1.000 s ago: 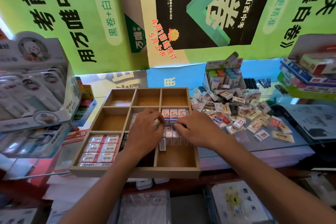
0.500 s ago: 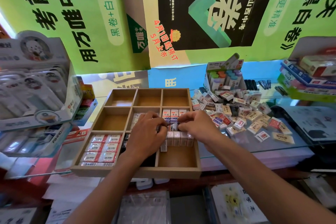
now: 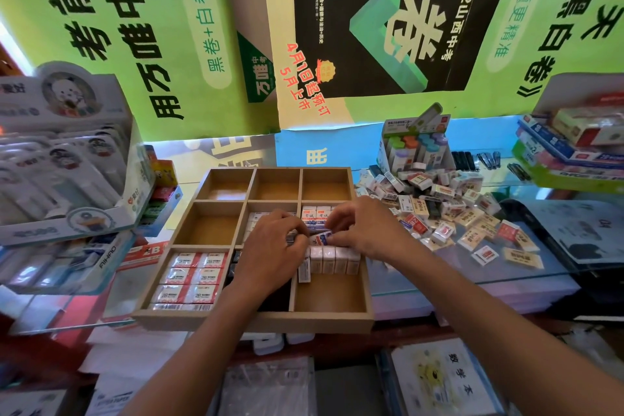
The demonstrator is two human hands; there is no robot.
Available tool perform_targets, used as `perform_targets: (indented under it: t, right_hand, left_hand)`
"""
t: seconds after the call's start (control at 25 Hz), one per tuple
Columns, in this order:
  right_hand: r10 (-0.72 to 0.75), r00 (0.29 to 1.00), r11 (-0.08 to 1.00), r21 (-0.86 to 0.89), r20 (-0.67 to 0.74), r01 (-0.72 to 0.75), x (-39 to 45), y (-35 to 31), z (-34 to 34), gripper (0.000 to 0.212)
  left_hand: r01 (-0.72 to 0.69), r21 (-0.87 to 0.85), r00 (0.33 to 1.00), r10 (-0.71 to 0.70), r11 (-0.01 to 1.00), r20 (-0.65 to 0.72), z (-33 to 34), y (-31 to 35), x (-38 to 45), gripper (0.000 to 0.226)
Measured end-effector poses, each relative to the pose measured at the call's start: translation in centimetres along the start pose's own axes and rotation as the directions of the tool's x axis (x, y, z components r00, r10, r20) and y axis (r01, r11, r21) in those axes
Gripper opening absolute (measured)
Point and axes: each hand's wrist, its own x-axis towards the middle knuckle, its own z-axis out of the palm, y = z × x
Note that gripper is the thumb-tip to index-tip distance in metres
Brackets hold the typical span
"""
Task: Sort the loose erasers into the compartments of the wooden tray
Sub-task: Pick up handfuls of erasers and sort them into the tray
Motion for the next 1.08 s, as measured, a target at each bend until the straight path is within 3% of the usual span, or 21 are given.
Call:
perform_targets:
  t: [0.12,0.16,0.28,0.4,0.48,0.6,0.76,0.84,0.96,1.08]
  right_hand:
    - [-0.127,0.992,0.955,-0.27,0.007,0.124,-0.1,-0.5,-0.3,0.016]
    - [-0.141,0.99,0.951,-0.276,0.017,0.14,0.0,-0.6,-0.5,0.015]
    - [-0.127,0.991,0.988,-0.078,0.038,0.13,0.1,-0.7,-1.1,0.014]
    - [-0.114,0.993,0.992,-0.045,0.014,0.114,-0.1,-0.1,-1.0,0.014]
    - [-0.093,0.995,0.991,0.092,-0.035,0.096,-0.2,0.4,-1.4,0.012]
    - [0.08,0.981,0.886,0.463,-0.178,0.012,-0.6,1.6,-2.8,0.01]
    - [0.353,0.906,0.685,0.724,-0.232,-0.081,-0.8,3.0,-3.3,0.01]
    - [0.404,0.888,0.627,0.773,-0.218,-0.096,-0.7,3.1,-3.1,0.013]
    - [0.407,0.883,0.622,0.779,-0.232,-0.082,-1.0,2.9,-2.6,0.013]
    - [0.377,0.885,0.682,0.729,-0.274,-0.065,-1.2,2.8,-1.8,0.012]
  left_hand:
    - [0.01,-0.003,1.0,-0.01,1.0,0.005,0.0,0.0,0.0,0.013]
    - [0.009,-0.008,1.0,-0.008,1.0,0.007,0.0,-0.1,0.0,0.013]
    - [0.0,-0.017,1.0,0.0,1.0,0.007,-0.1,0.0,-0.1,0.014]
    - [0.008,-0.032,1.0,-0.007,0.999,0.01,-0.2,0.0,-0.1,0.013]
    - [0.003,-0.021,1.0,-0.003,1.0,0.019,-0.2,-0.1,-0.1,0.012]
    - [0.007,-0.033,1.0,-0.006,0.999,0.01,-0.1,-0.1,-0.2,0.014]
    - [-0.015,0.08,0.996,0.022,0.997,-0.082,0.0,0.3,0.6,0.04]
    - [-0.064,0.244,0.998,0.069,0.968,-0.012,-0.4,1.0,2.0,0.055]
    - [-0.081,0.374,0.989,0.029,0.924,0.143,-0.3,2.2,4.0,0.069]
    - [-0.047,0.4,0.991,-0.009,0.915,0.137,0.8,2.2,4.6,0.071]
